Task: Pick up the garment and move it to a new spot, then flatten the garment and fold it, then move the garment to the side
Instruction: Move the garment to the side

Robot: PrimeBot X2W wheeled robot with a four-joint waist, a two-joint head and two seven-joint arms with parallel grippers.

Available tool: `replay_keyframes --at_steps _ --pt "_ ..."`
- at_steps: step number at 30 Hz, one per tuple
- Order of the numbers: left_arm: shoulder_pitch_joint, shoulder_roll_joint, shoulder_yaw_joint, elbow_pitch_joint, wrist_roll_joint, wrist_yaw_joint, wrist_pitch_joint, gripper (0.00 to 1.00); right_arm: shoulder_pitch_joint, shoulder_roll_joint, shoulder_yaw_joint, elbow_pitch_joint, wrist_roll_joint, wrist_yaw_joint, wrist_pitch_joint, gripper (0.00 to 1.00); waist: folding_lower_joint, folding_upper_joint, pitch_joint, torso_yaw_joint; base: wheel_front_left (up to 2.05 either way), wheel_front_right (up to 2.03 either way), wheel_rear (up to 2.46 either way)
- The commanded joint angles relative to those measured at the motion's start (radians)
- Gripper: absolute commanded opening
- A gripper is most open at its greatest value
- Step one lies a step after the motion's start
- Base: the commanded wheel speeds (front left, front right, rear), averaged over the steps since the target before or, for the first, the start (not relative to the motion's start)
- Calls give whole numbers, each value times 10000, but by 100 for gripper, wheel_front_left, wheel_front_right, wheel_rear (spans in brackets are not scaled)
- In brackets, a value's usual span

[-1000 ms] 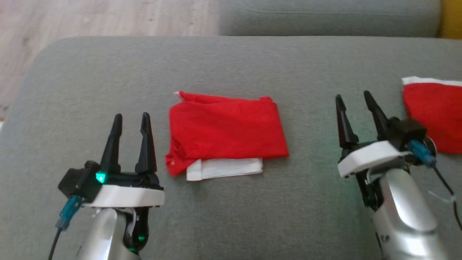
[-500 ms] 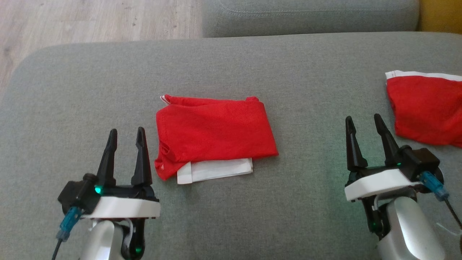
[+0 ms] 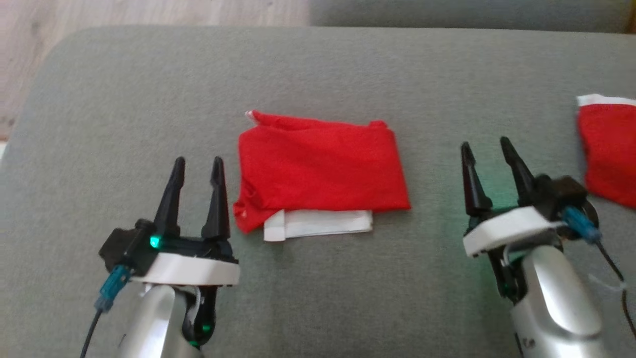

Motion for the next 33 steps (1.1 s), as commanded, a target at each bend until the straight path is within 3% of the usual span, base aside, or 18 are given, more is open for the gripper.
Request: replay_keyframes --at_steps 1,12,22,24,33 --pt "-390 45 159 -214 -104 15 -51 100 -487 46 387 -17 16 -7 169 100 0 0 295 408 0 0 0" --pt "-652 44 -322 -15 -397 15 -51 100 -1417 47 1794 2085 1364 -7 1107 100 0 0 733 1378 0 0 0" --pt "-671 44 -485 99 -503 15 -51 100 -2169 47 2880 3774 2045 -7 1265 100 0 0 799 1596 0 0 0" --pt "-662 44 -467 120 -498 15 -51 100 -2317 47 3038 3991 1951 -7 1149 0 0 0 786 1561 0 0 0" --pt "-636 43 -250 110 -365 15 -51 100 -2972 47 2807 4402 863 -7 84 0 0 0 530 903 0 0 0"
